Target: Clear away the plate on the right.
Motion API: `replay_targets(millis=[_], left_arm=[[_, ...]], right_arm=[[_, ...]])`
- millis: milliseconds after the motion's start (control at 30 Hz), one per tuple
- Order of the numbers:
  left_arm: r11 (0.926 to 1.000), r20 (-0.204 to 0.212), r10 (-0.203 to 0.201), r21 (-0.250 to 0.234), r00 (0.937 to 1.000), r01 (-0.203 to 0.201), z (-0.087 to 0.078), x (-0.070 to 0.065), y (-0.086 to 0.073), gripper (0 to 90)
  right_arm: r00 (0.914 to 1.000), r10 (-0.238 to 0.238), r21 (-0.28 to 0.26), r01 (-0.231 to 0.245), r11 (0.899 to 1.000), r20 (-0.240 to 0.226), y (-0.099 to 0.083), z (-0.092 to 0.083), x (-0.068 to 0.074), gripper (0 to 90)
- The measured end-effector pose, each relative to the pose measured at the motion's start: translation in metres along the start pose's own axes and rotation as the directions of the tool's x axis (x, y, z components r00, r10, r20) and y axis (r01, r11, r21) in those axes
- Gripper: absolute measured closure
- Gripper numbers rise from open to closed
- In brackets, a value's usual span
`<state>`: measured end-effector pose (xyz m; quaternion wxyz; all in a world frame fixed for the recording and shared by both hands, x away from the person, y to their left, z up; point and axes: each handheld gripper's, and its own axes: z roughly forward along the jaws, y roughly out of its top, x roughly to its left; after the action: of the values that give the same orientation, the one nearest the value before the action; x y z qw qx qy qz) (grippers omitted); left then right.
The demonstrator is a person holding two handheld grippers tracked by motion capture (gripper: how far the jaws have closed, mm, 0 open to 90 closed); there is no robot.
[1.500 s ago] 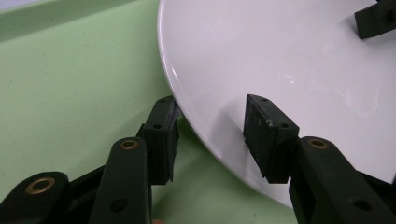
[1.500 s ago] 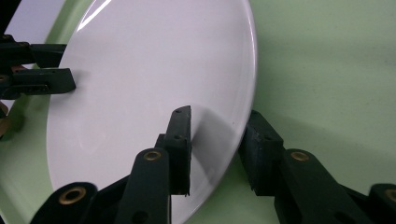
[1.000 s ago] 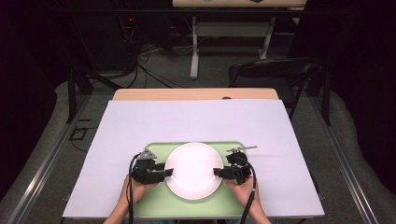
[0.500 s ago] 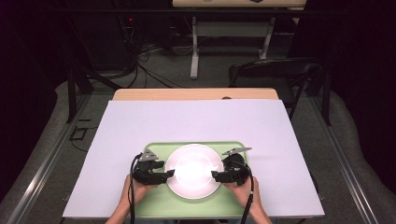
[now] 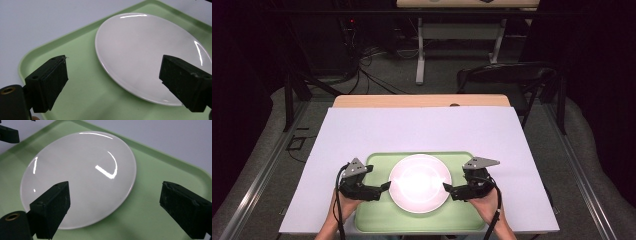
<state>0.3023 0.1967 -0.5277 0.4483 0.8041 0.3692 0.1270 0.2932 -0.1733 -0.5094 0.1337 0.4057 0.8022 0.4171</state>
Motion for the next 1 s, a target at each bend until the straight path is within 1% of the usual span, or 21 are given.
replay_targets(millis=[33,67,100,200,233,333,400,467,533,567,667,700,767,833,933,1000], left_arm=[[0.9999,-0.009,0.002,-0.012,1.0,-0.002,-0.005,0.001,0.001,6.9],[0.9999,-0.009,0.002,-0.012,1.0,-0.002,-0.005,0.001,0.001,6.1],[0.9998,-0.018,0.004,-0.02,0.9998,-0.005,-0.008,0.002,0.001,5.7],[0.9991,-0.028,0.006,-0.042,0.9996,-0.007,-0.014,0.004,0.001,4.6],[0.9988,-0.035,0.006,-0.048,0.9994,-0.008,-0.016,0.004,0.001,4.5],[0.9984,-0.045,0.016,-0.054,0.9989,-0.018,-0.022,0.006,-0.001,4.0],[0.9978,-0.061,0.025,-0.059,0.9978,-0.029,-0.026,0.007,-0.003,4.0],[0.9973,-0.062,0.022,-0.069,0.9978,-0.026,-0.031,0.01,-0.005,4.0],[0.9973,-0.072,0.021,-0.069,0.9972,-0.026,-0.035,0.012,-0.008,4.0],[0.997,-0.076,0.026,-0.07,0.9968,-0.032,-0.036,0.012,-0.009,4.0],[0.9963,-0.094,0.034,-0.076,0.995,-0.041,-0.043,0.015,-0.014,4.0],[0.9964,-0.092,0.035,-0.074,0.9951,-0.041,-0.045,0.016,-0.016,3.9],[0.9962,-0.106,0.031,-0.078,0.9939,-0.039,-0.05,0.018,-0.019,3.6],[0.9964,-0.113,0.029,-0.076,0.9932,-0.038,-0.054,0.019,-0.022,3.6],[0.9965,-0.123,0.021,-0.077,0.9922,-0.031,-0.061,0.021,-0.03,3.5],[0.9965,-0.134,0.024,-0.076,0.9906,-0.034,-0.064,0.022,-0.035,3.5]], right_arm=[[1.0,-0.009,-0.009,0.009,1.0,-0.001,0.0,-0.002,0.0,7.2],[1.0,-0.009,-0.009,0.009,1.0,-0.001,0.0,-0.002,0.0,7.2],[0.9999,-0.014,-0.026,0.013,1.0,-0.006,0.001,-0.004,0.0,6.8],[0.9996,-0.028,-0.039,0.028,0.999,-0.008,0.002,-0.007,0.0,6.0],[0.9995,-0.027,-0.046,0.027,0.999,-0.016,0.002,-0.008,-0.001,5.5],[0.9996,-0.028,-0.045,0.027,0.999,-0.01,0.0,-0.01,-0.003,4.9],[0.9993,-0.036,-0.046,0.036,0.998,0.007,-0.003,-0.013,-0.005,4.7],[0.9995,-0.03,-0.05,0.03,0.998,0.011,-0.006,-0.017,-0.009,4.6],[0.9994,-0.028,-0.057,0.03,0.998,0.019,-0.008,-0.021,-0.012,4.1],[0.9996,-0.019,-0.073,0.02,0.997,0.022,-0.01,-0.025,-0.014,4.1],[0.9994,-0.017,-0.087,0.02,0.996,0.029,-0.016,-0.034,-0.019,3.3],[0.9991,-0.017,-0.088,0.021,0.996,0.039,-0.018,-0.038,-0.02,3.1],[0.9988,-0.014,-0.094,0.019,0.995,0.047,-0.023,-0.043,-0.022,2.8],[0.9978,-0.012,-0.1,0.019,0.995,0.065,-0.029,-0.049,-0.025,2.0],[0.9967,-0.008,-0.096,0.016,0.995,0.081,-0.036,-0.056,-0.028,1.2],[0.9961,0.0,-0.097,0.008,0.995,0.088,-0.042,-0.061,-0.03,0.3]])
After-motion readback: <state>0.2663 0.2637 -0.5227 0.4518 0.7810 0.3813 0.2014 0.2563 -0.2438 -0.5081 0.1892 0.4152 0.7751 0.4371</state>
